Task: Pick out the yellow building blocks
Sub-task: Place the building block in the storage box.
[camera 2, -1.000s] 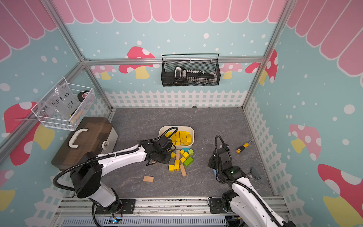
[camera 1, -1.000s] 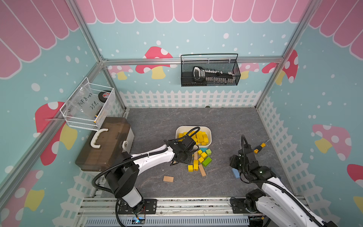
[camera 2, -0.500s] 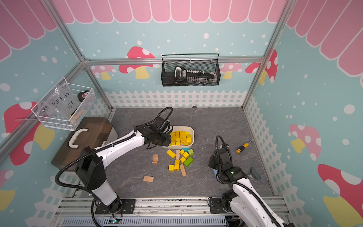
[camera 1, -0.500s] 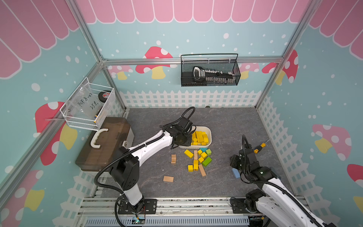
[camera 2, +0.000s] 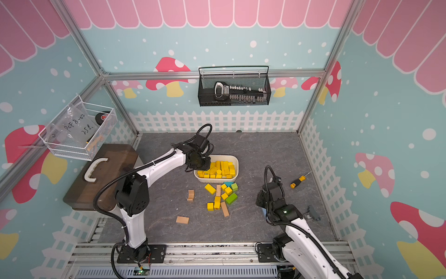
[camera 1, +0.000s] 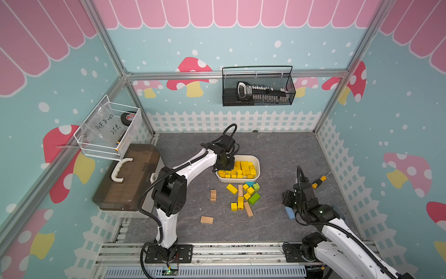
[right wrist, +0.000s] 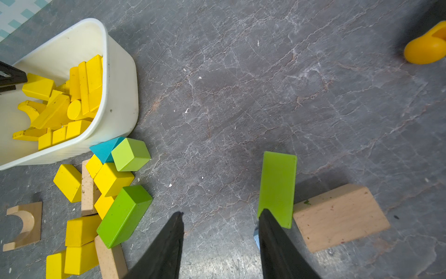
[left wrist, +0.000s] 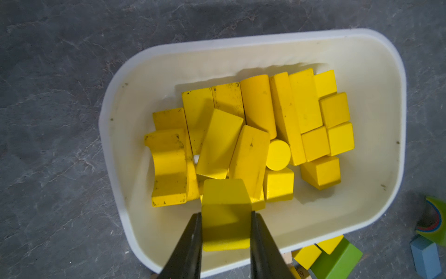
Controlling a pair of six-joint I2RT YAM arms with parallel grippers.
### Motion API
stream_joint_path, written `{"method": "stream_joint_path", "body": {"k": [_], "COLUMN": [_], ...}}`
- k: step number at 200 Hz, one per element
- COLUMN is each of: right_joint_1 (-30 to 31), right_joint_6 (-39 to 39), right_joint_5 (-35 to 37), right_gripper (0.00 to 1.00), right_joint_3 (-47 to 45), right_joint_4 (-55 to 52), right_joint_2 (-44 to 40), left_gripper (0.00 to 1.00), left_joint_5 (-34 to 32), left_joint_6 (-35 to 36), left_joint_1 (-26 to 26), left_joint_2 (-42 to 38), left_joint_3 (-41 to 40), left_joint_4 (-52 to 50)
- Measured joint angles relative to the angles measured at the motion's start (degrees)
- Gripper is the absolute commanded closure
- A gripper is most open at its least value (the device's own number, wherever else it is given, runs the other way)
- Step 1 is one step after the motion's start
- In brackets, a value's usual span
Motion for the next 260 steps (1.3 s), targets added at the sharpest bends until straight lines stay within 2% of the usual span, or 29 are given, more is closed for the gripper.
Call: {"method": "stream_joint_path", "body": {"k": [102, 198, 222, 260], "right_joint_1": [0.00, 0.00, 0.00, 0.00], "right_joint_6": [-0.20, -0.33, -0.33, -0.33], "right_joint_5": [-0.17, -0.17, -0.20, -0.22], "right_gripper": [0.50, 0.49, 0.49, 0.49], "right_joint_3": [0.00, 0.00, -0.02, -0.04], "right_joint_4": [0.98, 1.07, 1.25, 1.38], "right_joint_2": [0.76, 0.74, 0.74, 0.74], "left_gripper": [0.72, 0.71, 0.65, 0.51], "left_joint_5": [-0.50, -3.13, -3.13, -3.26], "left_joint_6": [1.90, 3.26, 3.43, 3.69], "left_joint_1": [2.93, 3.48, 3.48, 3.48], "left_joint_2": [11.32, 16.33, 16.65, 17.07], "left_joint_3": [14.95, 22.03, 22.67, 22.67], "left_joint_4": [-4.17, -7.76, -8.11, -8.66]}}
